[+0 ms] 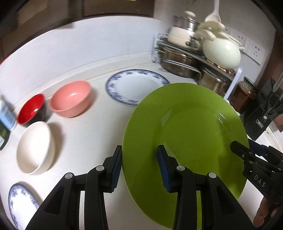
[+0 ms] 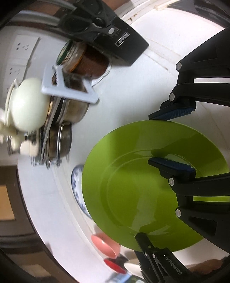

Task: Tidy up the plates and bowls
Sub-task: 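Carry the lime-green plate with both grippers over the blue-and-white plate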

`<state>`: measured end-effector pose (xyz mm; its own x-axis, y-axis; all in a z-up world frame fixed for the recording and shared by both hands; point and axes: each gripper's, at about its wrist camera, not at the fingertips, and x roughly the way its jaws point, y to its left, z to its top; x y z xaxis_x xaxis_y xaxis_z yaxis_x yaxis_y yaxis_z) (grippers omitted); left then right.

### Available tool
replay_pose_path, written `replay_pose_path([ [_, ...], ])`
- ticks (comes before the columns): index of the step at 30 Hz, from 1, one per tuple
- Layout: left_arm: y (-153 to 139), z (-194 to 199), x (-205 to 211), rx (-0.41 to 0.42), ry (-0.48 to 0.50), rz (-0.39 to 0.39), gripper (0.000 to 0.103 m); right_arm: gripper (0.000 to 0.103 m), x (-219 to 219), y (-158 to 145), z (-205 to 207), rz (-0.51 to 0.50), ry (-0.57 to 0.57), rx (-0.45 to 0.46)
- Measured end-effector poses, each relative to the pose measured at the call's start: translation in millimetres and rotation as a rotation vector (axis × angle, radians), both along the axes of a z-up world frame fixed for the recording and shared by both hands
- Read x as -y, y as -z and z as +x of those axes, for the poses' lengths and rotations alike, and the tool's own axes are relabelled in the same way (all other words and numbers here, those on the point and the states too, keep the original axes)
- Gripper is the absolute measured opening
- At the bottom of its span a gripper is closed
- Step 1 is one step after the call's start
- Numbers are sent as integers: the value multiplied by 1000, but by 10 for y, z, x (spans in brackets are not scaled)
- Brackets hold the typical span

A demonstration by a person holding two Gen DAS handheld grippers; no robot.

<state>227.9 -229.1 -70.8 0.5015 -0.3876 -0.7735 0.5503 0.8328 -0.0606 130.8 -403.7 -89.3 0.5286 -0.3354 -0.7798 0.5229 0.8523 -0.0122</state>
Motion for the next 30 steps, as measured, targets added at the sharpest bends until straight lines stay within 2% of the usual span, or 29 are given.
replay_pose_path([
  [20,-248,-36,-1445,43,-199,-33,38,43,-1167,-242,228,-22,-206,53],
  [30,-270,-116,-2153,50,-300,-28,38,43,-1818,-307,362,-29,-304,64],
])
